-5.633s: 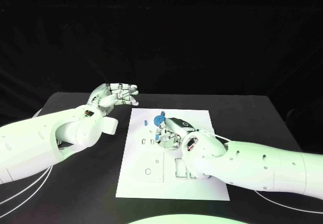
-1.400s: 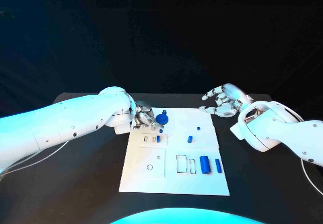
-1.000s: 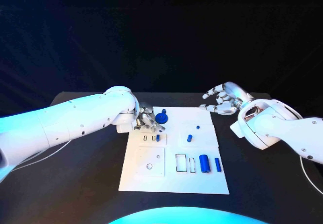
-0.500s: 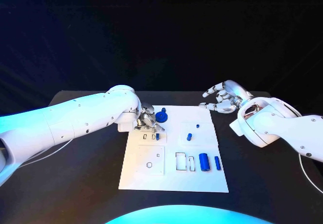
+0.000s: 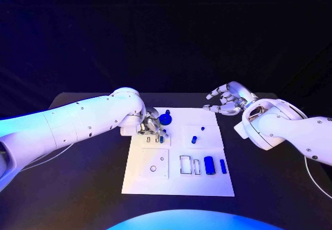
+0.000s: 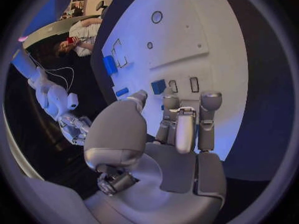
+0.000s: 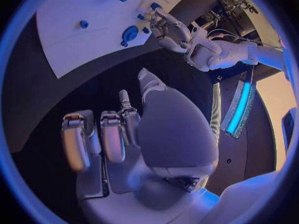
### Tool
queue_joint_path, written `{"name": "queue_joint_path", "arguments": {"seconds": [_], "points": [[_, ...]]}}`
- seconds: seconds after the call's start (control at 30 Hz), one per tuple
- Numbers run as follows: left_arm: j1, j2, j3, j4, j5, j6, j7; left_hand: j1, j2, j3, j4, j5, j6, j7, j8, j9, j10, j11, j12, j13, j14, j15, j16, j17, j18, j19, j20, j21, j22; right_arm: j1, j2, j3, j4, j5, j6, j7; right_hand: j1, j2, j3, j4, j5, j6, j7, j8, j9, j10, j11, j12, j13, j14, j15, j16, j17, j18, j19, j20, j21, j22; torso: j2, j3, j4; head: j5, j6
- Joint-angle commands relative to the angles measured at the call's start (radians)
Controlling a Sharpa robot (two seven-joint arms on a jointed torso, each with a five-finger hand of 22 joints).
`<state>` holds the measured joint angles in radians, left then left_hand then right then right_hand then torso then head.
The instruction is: Assemble the parts on the task board
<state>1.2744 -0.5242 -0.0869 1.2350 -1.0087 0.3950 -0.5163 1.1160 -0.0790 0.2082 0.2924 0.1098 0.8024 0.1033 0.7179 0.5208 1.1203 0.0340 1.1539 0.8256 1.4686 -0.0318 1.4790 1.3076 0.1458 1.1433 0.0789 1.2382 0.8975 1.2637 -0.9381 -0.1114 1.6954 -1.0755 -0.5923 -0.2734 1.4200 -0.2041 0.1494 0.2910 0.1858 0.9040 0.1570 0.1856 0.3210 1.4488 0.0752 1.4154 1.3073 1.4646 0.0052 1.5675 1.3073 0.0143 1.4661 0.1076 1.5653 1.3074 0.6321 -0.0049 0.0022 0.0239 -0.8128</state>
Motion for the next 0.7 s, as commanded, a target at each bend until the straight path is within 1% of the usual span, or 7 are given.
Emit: {"name": "queue_joint_path", "arguments": {"seconds": [0.03,0.2,0.4,0.53,0.7], "points": [[-0.002,0.005,-0.001,-0.001,0.011,0.027,-0.002,0.017,0.003,0.005,-0.004,0.006,-0.005,0.003,-0.008,0.003,-0.005,0.0,-0.006,-0.001,0.022,0.006,0.004,0.041,-0.009,-0.005,0.002,0.004,0.002,0.001,0.001,0.0,0.001,-0.003,0.008,0.0,-0.001,0.003,0.006,-0.001,0.002,0.006,0.002,0.006,0.001,-0.006,0.001,-0.003,0.138,0.101,-0.003,-0.006,0.241,-0.013,0.103,-0.001,0.002,0.262,0.0,0.0004,0.0002,0.0,-0.001],[-0.003,0.008,-0.002,-0.001,0.017,0.025,-0.002,0.034,0.01,0.011,-0.004,0.007,-0.004,0.003,-0.012,0.006,-0.006,0.0,-0.007,-0.002,0.022,0.006,0.005,0.043,-0.009,-0.005,0.003,0.006,0.004,0.001,0.003,0.0,-0.001,-0.003,0.009,-0.002,-0.001,0.003,0.007,-0.001,0.004,0.007,0.002,0.006,0.001,-0.006,0.001,-0.003,0.138,0.101,-0.003,-0.006,0.241,-0.014,0.103,-0.001,0.003,0.262,0.0,0.0007,-0.0005,-0.001,-0.002],[-0.005,0.009,-0.003,-0.003,0.022,0.019,-0.001,0.055,0.019,0.022,-0.005,0.007,-0.002,0.002,-0.017,0.009,-0.006,0.0,-0.007,-0.003,0.022,0.006,0.006,0.044,-0.009,-0.005,0.003,0.008,0.006,0.001,0.005,0.0,-0.002,-0.003,0.01,-0.003,-0.001,0.005,0.008,-0.001,0.007,0.007,0.002,0.007,0.001,-0.006,0.0,-0.003,0.138,0.101,-0.003,-0.006,0.242,-0.014,0.103,-0.001,0.002,0.262,0.0,0.0015,0.0003,-0.002,-0.004],[-0.005,0.009,-0.004,-0.005,0.024,0.012,0.0,0.074,0.029,0.036,-0.005,0.007,0.001,0.001,-0.02,0.013,-0.003,-0.002,-0.005,0.001,0.024,0.005,0.007,0.048,-0.009,-0.004,0.003,0.011,0.009,0.001,0.006,0.0,-0.003,-0.003,0.011,-0.005,0.0,0.006,0.009,-0.002,0.009,0.008,0.002,0.007,0.001,-0.006,0.0,-0.004,0.137,0.101,-0.003,-0.006,0.242,-0.014,0.103,-0.001,0.003,0.262,-0.001,0.002,0.0014,-0.003,-0.006],[-0.005,0.009,-0.004,-0.006,0.029,0.005,0.001,0.093,0.037,0.054,-0.007,0.007,0.004,-0.001,-0.024,0.016,0.0,-0.004,-0.004,0.003,0.026,0.004,0.009,0.053,-0.01,-0.003,0.002,0.014,0.012,0.001,0.007,0.0,-0.004,-0.003,0.013,-0.006,0.001,0.007,0.012,-0.002,0.013,0.008,0.001,0.008,0.002,-0.005,0.0,-0.003,0.138,0.101,-0.003,-0.006,0.242,-0.014,0.103,-0.002,0.003,0.262,0.0,0.0017,0.0001,-0.002,-0.005]]}}
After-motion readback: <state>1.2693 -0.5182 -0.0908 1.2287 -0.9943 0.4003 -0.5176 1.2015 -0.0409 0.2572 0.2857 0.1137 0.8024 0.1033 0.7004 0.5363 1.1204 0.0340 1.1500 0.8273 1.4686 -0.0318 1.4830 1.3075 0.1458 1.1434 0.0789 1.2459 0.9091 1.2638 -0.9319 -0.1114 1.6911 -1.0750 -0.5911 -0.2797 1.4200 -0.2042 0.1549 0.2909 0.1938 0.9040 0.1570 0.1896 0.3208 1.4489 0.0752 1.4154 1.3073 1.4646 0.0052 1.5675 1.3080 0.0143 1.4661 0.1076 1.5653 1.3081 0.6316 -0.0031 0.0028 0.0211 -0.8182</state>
